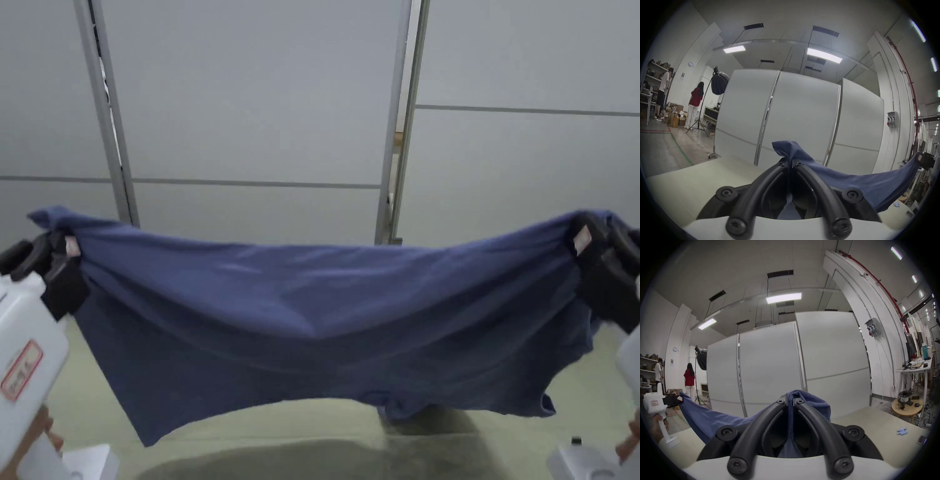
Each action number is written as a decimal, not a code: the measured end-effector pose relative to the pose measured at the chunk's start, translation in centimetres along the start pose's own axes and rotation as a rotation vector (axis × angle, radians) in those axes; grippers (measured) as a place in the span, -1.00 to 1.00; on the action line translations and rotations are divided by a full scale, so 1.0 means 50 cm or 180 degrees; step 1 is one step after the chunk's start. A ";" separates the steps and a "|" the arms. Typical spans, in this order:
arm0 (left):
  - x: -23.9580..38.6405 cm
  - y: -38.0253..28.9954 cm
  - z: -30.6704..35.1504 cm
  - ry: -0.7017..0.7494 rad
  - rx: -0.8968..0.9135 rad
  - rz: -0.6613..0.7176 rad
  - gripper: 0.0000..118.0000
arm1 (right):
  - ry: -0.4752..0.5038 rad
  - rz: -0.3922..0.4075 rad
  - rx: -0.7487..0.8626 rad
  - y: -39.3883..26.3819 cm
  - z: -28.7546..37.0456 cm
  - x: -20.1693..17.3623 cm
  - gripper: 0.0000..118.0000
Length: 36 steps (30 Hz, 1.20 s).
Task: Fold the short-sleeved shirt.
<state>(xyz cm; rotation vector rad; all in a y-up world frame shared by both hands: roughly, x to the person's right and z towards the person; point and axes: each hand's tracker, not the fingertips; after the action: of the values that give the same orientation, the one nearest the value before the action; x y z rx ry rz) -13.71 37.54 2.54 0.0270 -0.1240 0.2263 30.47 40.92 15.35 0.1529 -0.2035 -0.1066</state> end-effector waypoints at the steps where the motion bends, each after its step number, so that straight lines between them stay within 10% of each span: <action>1: -0.012 -0.017 0.031 -0.0007 -0.0063 -0.0002 -0.95 | 0.0070 -0.0018 -0.0106 -0.014 0.024 0.003 -0.90; 15: -0.205 -0.256 0.389 0.0251 -0.1883 -0.0474 -0.95 | 0.0054 0.0059 -0.2099 -0.249 0.395 0.020 -0.90; 25: -0.282 -0.421 0.399 -0.0030 -0.3518 -0.0923 -0.95 | 0.0000 0.0186 -0.4268 -0.489 0.468 0.071 -0.90; 32: -0.298 -0.488 0.356 -0.0155 -0.4077 -0.1152 -0.95 | -0.0098 0.0316 -0.4396 -0.546 0.446 0.084 -0.88; 34: -0.297 -0.483 0.357 -0.0121 -0.4026 -0.1135 -0.80 | -0.0108 0.0431 -0.4318 -0.528 0.457 0.063 -0.31; 35: -0.299 -0.473 0.362 -0.0093 -0.3967 -0.1100 -0.44 | -0.0203 0.0519 -0.4219 -0.522 0.459 0.064 0.22; 36: -0.300 -0.459 0.368 -0.0020 -0.3790 -0.1050 0.48 | -0.0252 0.0568 -0.4158 -0.514 0.462 0.064 0.76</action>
<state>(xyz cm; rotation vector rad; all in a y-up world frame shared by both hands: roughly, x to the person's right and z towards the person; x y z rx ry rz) -25.23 11.11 18.63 -1.1287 -0.2422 -0.2031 26.43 12.03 34.15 -1.1695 -0.1924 -0.0513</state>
